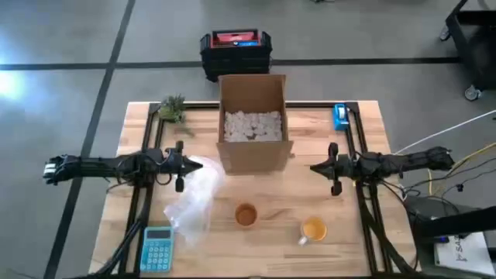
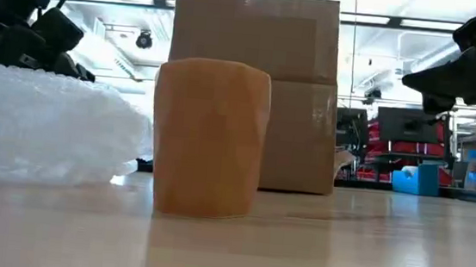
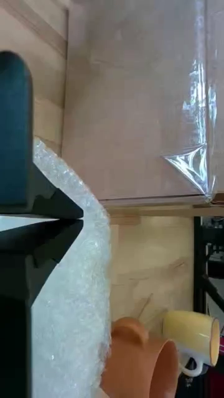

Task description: Wrap mug

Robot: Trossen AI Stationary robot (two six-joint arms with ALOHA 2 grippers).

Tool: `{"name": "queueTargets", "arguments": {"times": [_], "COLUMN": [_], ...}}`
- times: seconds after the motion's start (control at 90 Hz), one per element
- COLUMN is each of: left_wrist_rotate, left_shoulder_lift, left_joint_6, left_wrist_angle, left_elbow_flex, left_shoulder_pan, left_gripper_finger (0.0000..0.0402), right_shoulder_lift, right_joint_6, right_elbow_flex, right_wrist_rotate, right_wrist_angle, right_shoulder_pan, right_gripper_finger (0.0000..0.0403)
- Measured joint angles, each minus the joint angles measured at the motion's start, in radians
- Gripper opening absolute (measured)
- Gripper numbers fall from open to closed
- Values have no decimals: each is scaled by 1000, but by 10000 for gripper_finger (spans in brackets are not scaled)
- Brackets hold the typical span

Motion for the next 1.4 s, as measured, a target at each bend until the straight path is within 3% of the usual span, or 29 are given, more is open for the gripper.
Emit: {"name": "queueTargets", "arguments": {"times": [0.122,0.3,0.467,0.578,0.722,0.878,1.022,1.111,1.233,1.4], "left_wrist_rotate": [2,4,3,49,40,-37,-14,24,98,76], "left_shoulder_lift": [0,-2,-2,-1,44,182,331,386,446,490], "left_joint_6": [-44,-452,-534,-601,-621,-609,-674,-719,-731,-735], "left_wrist_angle": [36,117,150,-33,-430,-847,-1173,-1268,-1261,-1208], "left_elbow_flex": [-2,-2,4,105,373,666,824,839,804,740], "left_shoulder_pan": [-1,-3,-1,-4,-32,-63,-81,-80,-80,-80], "left_gripper_finger": [0,0,0,0,0,0,0,0,3,54], "right_shoulder_lift": [0,0,0,0,0,0,0,2,8,12], "right_joint_6": [0,0,-11,14,143,326,435,470,469,457], "right_elbow_flex": [0,0,0,0,0,0,0,0,0,0], "right_wrist_rotate": [0,0,1,2,16,29,28,28,28,28], "right_wrist_angle": [0,0,2,3,67,202,250,250,222,180], "right_shoulder_pan": [0,0,0,0,0,0,0,0,0,0], "right_gripper_finger": [0,0,0,0,0,0,0,0,0,0]}}
